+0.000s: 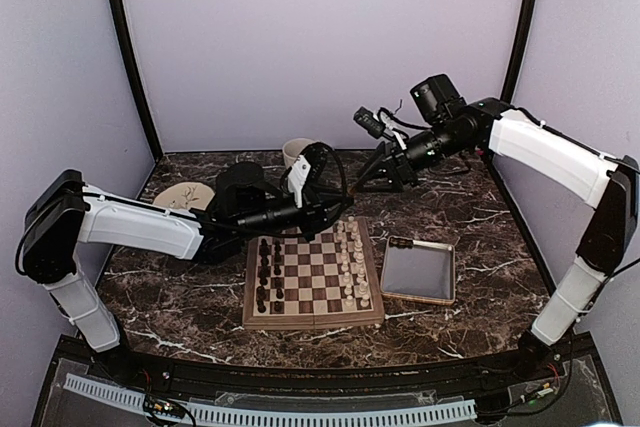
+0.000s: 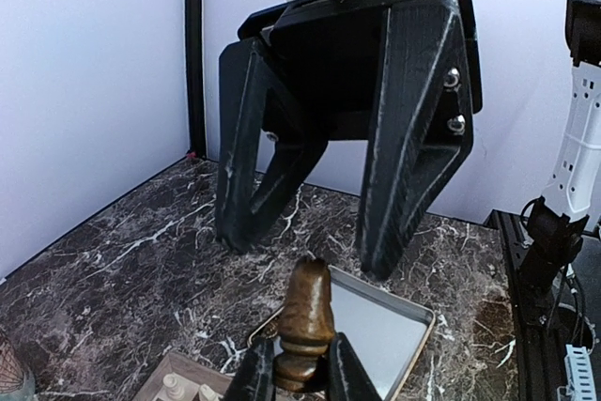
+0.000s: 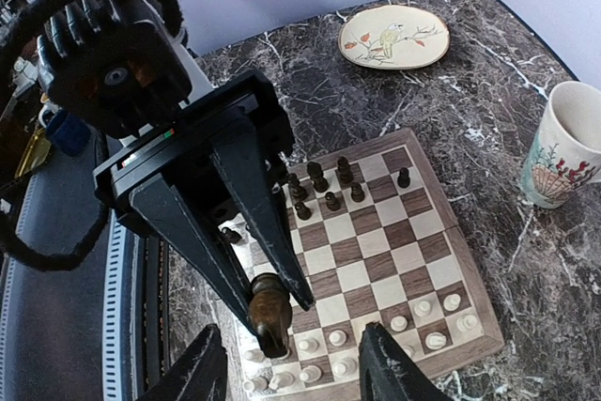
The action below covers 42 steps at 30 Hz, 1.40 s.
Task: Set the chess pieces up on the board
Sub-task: Pass from the left arm to the right, then place the knight on the chessboard.
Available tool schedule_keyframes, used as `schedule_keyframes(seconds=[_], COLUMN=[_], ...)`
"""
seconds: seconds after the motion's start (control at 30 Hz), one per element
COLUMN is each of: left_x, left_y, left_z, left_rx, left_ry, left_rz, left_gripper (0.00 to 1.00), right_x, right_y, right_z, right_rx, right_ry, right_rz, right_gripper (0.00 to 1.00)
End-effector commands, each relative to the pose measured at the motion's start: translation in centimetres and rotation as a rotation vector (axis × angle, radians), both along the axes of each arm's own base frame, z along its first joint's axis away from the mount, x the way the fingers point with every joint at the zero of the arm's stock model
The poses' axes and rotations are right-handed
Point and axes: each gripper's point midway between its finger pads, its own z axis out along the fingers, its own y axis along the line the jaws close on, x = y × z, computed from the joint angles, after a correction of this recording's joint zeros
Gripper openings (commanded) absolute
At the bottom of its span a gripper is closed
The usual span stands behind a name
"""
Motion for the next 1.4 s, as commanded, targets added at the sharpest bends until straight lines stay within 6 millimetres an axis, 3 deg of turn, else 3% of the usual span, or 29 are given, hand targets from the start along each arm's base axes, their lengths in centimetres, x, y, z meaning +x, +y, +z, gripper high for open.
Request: schedule_keyframes(seconds=[0.0,0.17,0.53,0.63,0.73,0.93,1.13,1.37], left_x=[-1.0,-1.1,-0.5,0.2,1.1,1.0,0.9,1.1], left_y=[0.2,0.1,0.3,0.4,1.0,4.0,9.0,15.0], left_z=[2.5,2.5,2.4,2.0,1.5,0.5,-1.2,1.2], left_rx=[-0.089,-0.097,-0.099,-0.081,-0.061,0.042,0.217,0.253], left_ry=[-0.004,-0.003,0.009,0.03,0.044,0.034,0.111,0.181], left_rz=[-0.049,-0.058,-0.035,-0.005,0.06,0.159,0.327,0.551], left_gripper=[0.13,0.13,0.15,0.22,0.36,0.5,0.52,0.51], right_x=[-0.7,-1.2,-2.0,-2.0,-1.5,1.4,3.1,2.2], right_y=[0.9,1.3,1.9,1.9,2.0,2.0,3.3,7.0], right_z=[0.9,0.6,0.5,0.7,1.0,0.0,-4.1,-8.4], right_rx=[0.026,0.024,0.036,0.04,0.036,-0.051,-0.213,-0.327], right_ry=[0.002,0.02,0.067,0.057,0.035,-0.038,-0.095,-0.127], right_rz=[0.046,0.057,0.105,0.107,0.092,0.0,-0.038,0.021], right_gripper=[0.46,0.4,0.07,0.0,0.0,0.0,0.0,0.0])
